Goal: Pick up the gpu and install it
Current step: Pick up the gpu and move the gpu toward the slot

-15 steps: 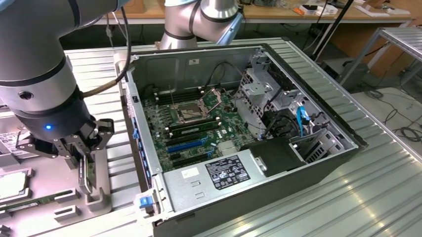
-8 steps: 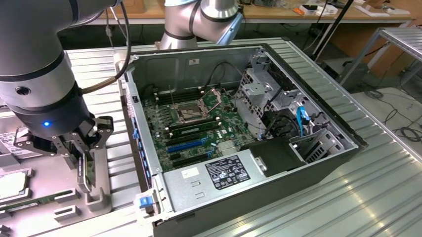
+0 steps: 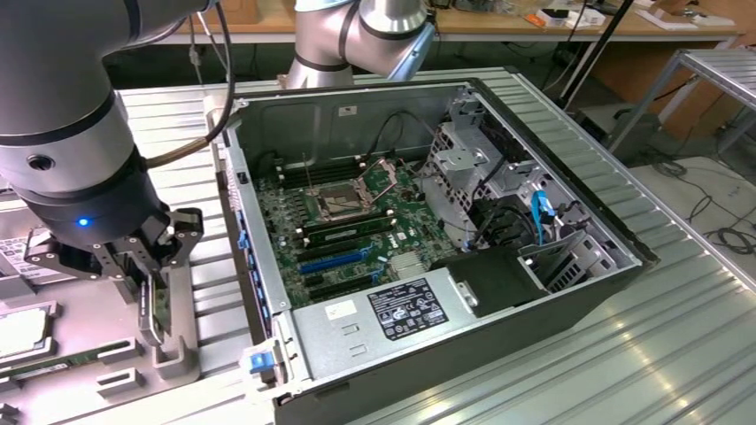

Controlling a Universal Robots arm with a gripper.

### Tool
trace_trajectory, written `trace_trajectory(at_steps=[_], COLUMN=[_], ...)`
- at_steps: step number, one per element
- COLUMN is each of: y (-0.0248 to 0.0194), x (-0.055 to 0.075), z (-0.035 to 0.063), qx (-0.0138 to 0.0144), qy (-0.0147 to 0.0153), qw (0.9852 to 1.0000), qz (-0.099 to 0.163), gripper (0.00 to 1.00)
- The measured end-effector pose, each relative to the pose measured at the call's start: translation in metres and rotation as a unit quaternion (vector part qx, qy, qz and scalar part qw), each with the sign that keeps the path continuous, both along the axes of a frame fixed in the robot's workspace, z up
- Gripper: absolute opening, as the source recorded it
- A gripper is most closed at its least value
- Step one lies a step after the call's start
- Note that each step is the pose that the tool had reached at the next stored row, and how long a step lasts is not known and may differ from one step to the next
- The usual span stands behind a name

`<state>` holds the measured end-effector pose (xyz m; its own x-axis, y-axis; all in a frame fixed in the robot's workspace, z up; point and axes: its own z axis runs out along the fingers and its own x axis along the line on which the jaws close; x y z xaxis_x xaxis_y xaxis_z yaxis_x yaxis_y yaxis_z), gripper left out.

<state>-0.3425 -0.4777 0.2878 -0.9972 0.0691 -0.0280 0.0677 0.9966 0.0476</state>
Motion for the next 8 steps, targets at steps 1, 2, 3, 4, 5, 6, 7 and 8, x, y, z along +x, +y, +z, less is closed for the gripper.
trace_trajectory(at_steps=[1, 2, 3, 4, 5, 6, 7, 8], y=[0.0000, 0.0000, 0.0000, 0.0000, 0.0000, 0.0000, 0.0000, 0.0000], x=[0.0000, 0.0000, 0.0000, 0.0000, 0.0000, 0.0000, 0.0000, 0.0000], z=[0.0005, 0.0011, 0.0018, 0.0024, 0.0032, 0.0041, 0.0052, 0.0062], qx=[-0.0001, -0.0001, -0.0001, 0.0000, 0.0000, 0.0000, 0.0000, 0.0000], qy=[0.0001, 0.0001, 0.0001, 0.0001, 0.0000, 0.0000, 0.0000, 0.0000], qw=[1.0000, 1.0000, 1.0000, 1.0000, 1.0000, 1.0000, 1.0000, 1.0000], qz=[0.000, 0.000, 0.000, 0.000, 0.000, 0.000, 0.000, 0.000], gripper=[0.27, 0.27, 0.27, 0.27, 0.27, 0.27, 0.27, 0.27])
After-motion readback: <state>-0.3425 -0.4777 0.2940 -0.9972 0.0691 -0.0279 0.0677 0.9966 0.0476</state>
